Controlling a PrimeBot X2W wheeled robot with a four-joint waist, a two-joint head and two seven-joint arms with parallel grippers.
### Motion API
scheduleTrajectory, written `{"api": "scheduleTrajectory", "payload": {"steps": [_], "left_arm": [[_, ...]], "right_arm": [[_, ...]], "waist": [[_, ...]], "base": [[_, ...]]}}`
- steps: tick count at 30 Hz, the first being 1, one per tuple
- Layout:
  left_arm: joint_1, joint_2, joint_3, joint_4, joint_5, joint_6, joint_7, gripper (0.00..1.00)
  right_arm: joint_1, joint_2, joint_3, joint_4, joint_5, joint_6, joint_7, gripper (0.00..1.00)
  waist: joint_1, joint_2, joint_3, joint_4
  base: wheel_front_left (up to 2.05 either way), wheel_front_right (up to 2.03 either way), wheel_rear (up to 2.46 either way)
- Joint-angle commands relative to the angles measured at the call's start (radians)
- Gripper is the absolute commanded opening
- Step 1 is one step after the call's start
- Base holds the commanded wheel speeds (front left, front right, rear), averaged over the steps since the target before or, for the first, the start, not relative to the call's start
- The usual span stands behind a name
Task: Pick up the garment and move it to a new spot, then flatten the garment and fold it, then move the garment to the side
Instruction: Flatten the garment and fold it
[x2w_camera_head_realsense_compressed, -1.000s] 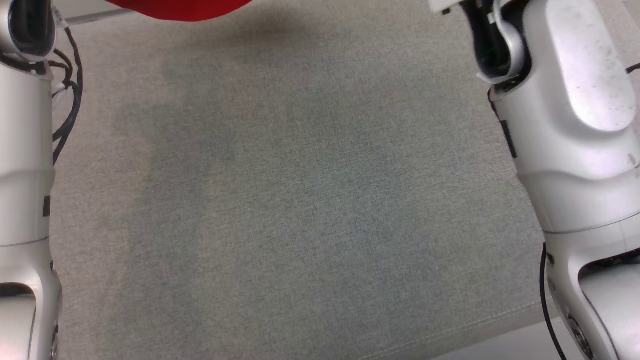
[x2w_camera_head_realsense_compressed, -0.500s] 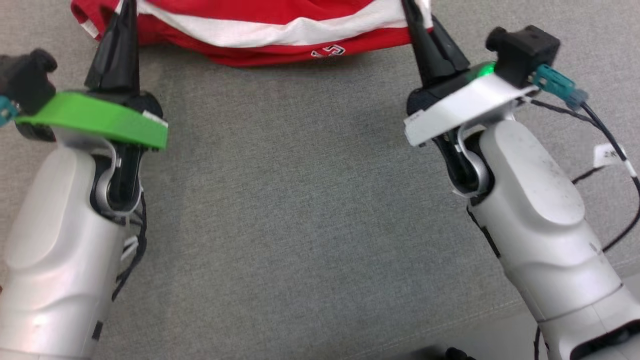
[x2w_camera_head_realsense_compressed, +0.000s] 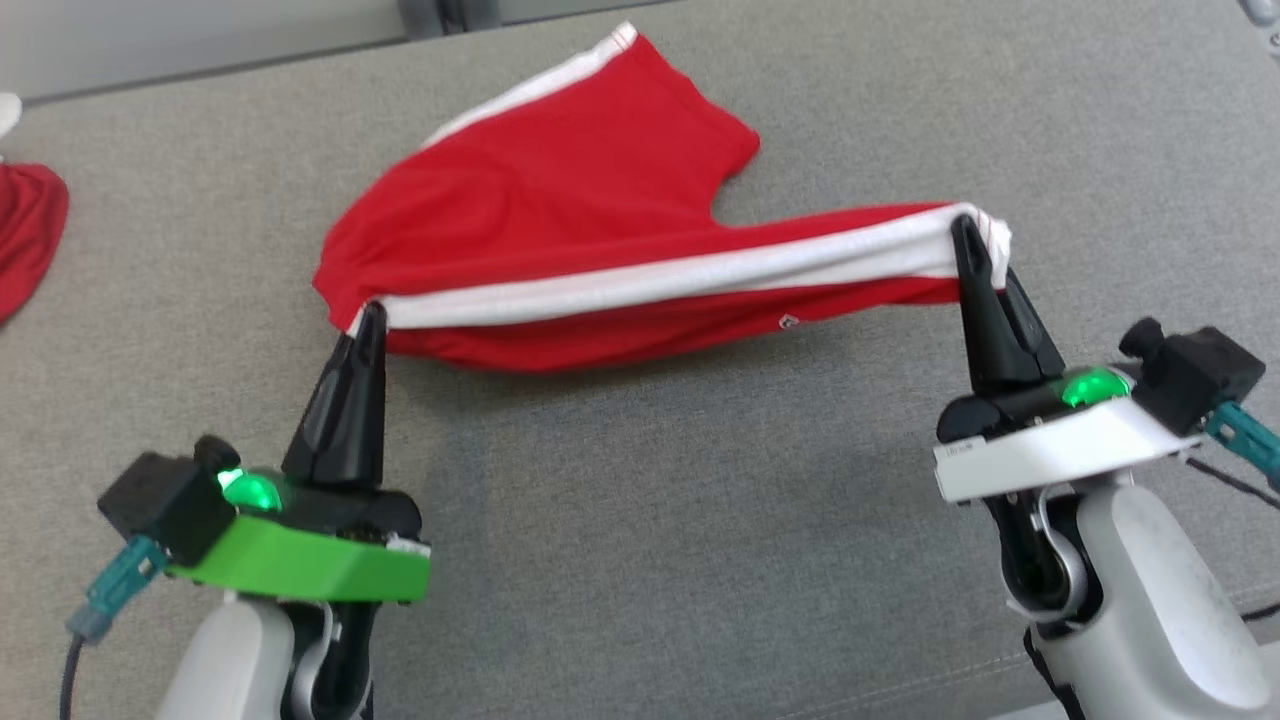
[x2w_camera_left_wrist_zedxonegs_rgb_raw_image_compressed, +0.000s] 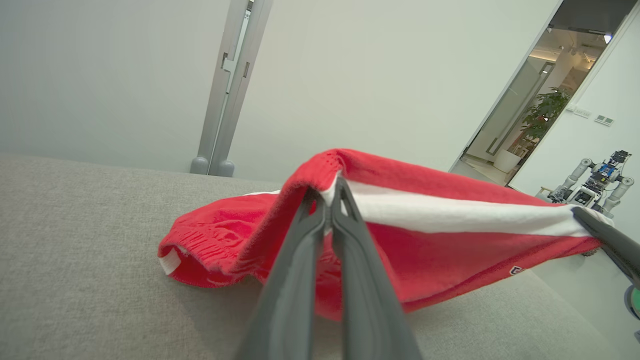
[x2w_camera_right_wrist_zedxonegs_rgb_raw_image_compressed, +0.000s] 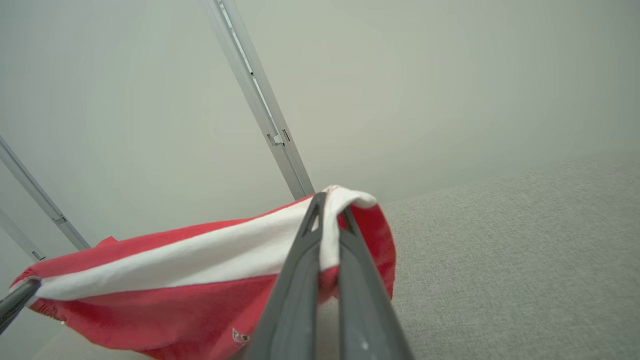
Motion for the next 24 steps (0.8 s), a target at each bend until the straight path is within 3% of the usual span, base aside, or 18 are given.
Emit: {"api": "scheduleTrajectory", "payload": {"steps": [1,6,14,19,24], "left_arm": [[0.056,-0.014,0.016,-0.026,0.010,0.005,-0.003,0.00],[0.219,-0.066,0.040,-0.134,0.042,0.009,-0.003,0.00],[0.419,-0.094,0.020,-0.250,0.044,0.025,0.003,0.00],[0.463,-0.099,-0.001,-0.215,0.020,0.022,0.022,0.00],[0.432,-0.127,-0.020,-0.131,-0.036,0.024,0.055,0.00]], "right_arm": [[0.051,-0.012,-0.007,-0.023,0.008,0.000,-0.004,0.00],[0.198,-0.046,-0.030,-0.144,0.010,0.000,0.041,0.00],[0.390,-0.074,-0.089,-0.356,0.002,0.000,0.173,0.00],[0.416,-0.076,-0.112,-0.347,0.000,0.000,0.219,0.00],[0.353,-0.091,-0.105,-0.220,-0.007,0.000,0.229,0.00]], "waist": [[0.0000,0.0000,-0.115,0.033],[0.0000,0.0000,-0.180,0.033],[0.0000,0.0000,-0.191,0.053],[0.0000,0.0000,-0.178,0.080],[0.0000,0.0000,-0.163,0.120]], "base": [[0.00,0.00,0.00],[0.00,0.00,0.00],[0.00,0.00,0.00],[0.00,0.00,0.00],[0.00,0.00,0.00]]}}
